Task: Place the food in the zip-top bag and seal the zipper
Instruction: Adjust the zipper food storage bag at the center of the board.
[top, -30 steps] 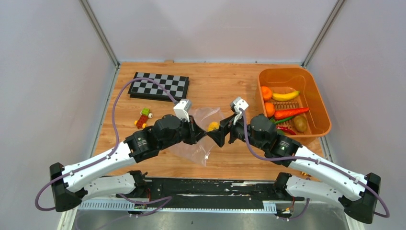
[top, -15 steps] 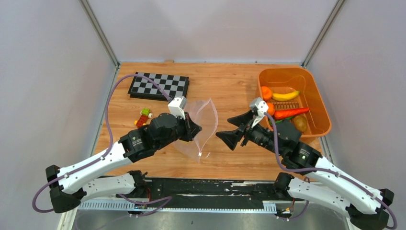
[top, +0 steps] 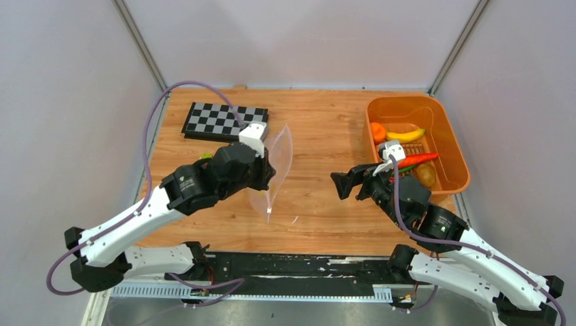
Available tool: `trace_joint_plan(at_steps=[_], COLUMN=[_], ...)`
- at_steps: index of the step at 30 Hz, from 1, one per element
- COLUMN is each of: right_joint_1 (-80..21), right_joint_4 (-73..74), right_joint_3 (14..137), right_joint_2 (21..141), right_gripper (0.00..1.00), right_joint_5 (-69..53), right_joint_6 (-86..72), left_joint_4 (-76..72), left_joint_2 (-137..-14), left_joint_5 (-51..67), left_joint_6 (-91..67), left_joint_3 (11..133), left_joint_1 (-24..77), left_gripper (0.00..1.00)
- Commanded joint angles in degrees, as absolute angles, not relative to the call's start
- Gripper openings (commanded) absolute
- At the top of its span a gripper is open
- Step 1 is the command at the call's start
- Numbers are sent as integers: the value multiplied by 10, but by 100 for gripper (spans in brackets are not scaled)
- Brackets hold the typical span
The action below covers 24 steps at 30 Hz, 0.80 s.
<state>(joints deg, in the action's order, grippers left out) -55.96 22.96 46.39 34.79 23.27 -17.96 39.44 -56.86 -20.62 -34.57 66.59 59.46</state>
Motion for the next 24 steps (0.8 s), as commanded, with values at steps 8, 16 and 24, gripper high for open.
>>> trace_joint_plan(at_steps=[8, 16, 24], right_joint_1=[-561, -560, -565], right_joint_4=[196, 154, 127], right_joint_3=[484, 519, 558], right_joint_2=[333, 413, 515], right_gripper=[89, 83, 79], right_joint_5=[174, 45, -38], right_joint_6=[-203, -237, -263], left_joint_4=[601, 497, 532], left_joint_2=[-723, -695, -646], left_joint_5=[-292, -266, -333], left_joint_6=[-309, -314, -318], left_joint_3=[808, 773, 808], left_joint_1=[640, 640, 640], left_gripper=[0, 0, 0])
